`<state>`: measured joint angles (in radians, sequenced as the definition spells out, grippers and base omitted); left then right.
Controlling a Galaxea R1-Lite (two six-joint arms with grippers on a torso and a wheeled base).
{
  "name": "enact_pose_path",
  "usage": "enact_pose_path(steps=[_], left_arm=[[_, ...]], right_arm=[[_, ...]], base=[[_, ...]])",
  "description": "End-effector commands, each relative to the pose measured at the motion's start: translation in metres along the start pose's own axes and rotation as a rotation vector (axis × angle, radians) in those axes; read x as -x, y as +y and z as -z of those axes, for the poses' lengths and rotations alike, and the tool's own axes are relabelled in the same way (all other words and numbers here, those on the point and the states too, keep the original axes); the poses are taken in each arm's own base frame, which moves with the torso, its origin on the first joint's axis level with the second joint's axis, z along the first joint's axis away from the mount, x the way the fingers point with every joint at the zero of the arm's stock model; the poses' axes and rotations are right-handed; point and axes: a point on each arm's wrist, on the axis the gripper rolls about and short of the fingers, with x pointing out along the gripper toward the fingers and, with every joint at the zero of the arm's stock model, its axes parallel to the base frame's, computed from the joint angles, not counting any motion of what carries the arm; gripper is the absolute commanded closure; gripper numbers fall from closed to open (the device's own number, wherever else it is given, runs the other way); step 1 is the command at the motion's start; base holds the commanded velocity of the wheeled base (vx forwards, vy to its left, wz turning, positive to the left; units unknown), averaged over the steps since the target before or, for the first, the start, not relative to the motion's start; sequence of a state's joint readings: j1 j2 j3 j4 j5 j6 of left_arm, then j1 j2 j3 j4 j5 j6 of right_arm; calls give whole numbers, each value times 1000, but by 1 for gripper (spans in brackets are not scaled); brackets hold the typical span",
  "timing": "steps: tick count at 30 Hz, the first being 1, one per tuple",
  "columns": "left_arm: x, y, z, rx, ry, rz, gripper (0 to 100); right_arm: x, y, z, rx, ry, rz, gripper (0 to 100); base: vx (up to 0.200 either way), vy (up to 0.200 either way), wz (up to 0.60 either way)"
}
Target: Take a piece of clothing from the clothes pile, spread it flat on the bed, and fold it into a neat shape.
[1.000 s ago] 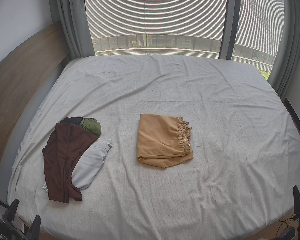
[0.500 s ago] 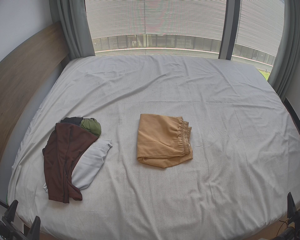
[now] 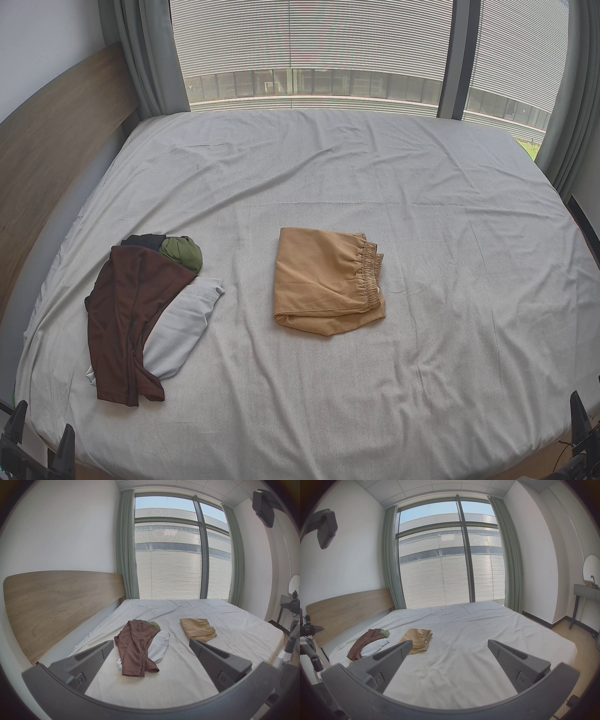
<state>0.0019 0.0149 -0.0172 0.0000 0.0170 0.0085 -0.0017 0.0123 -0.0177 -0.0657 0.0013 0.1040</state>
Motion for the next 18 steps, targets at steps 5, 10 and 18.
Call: enact_pose_path(steps=[5, 10, 18], left_arm=[[0, 0, 6, -4, 8, 10, 0], [0, 0, 5, 1, 7, 8, 0], [0, 0, 5, -1, 7, 10, 0]], right_arm=[[0, -2, 13, 110, 91, 35, 0], [0, -2, 11, 97, 73, 27, 0], [0, -2, 11, 104, 74, 14, 0]], base=[[0, 0, 0], [0, 0, 0], [0, 0, 0]])
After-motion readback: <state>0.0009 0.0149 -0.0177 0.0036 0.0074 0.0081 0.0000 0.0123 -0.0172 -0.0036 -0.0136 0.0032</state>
